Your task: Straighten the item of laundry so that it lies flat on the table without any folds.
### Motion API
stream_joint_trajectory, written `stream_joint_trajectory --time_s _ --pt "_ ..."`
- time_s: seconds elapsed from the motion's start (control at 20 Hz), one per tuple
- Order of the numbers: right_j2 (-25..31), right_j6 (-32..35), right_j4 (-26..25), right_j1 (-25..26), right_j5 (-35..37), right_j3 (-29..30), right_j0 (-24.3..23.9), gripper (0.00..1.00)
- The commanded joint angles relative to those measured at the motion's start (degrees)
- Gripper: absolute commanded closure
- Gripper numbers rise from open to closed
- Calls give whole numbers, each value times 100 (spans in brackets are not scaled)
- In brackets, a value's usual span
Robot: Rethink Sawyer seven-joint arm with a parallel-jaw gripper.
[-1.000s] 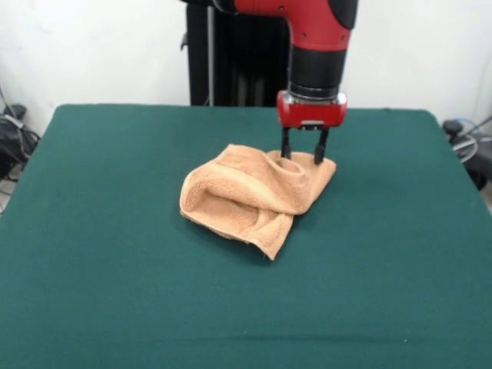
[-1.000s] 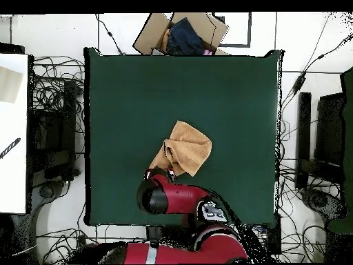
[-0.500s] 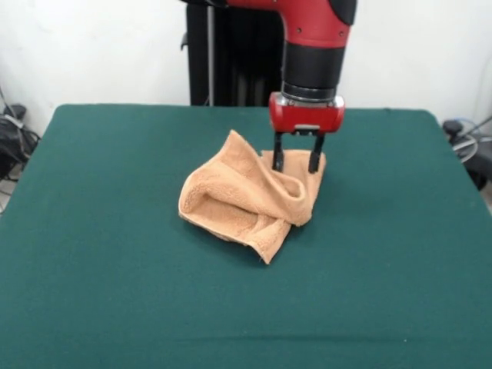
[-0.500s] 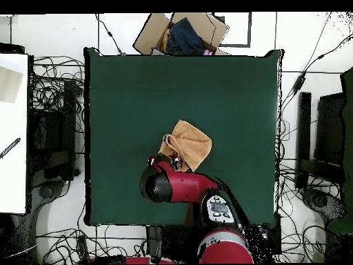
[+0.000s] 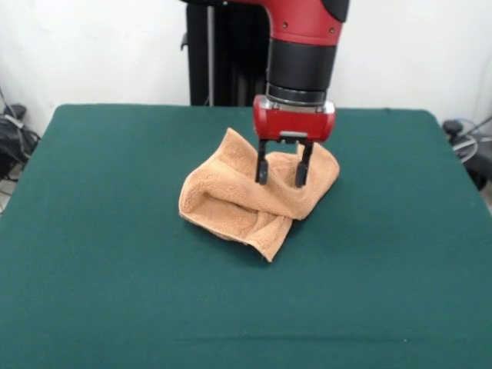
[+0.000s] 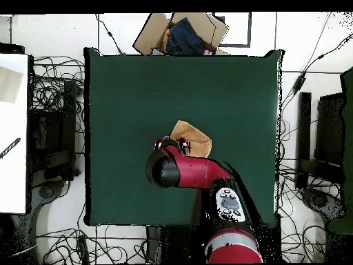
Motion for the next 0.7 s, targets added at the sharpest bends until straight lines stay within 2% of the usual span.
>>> stream_joint_trajectory --time_s 0.05,0.4,0.5,0.7 --pt "163 698 110 -18 504 -424 -3 0" --pt "-39 803 -5 110 220 -321 161 0" --pt "171 852 -23 177 140 -140 22 0" --pt "106 1097 90 133 49 159 207 0"
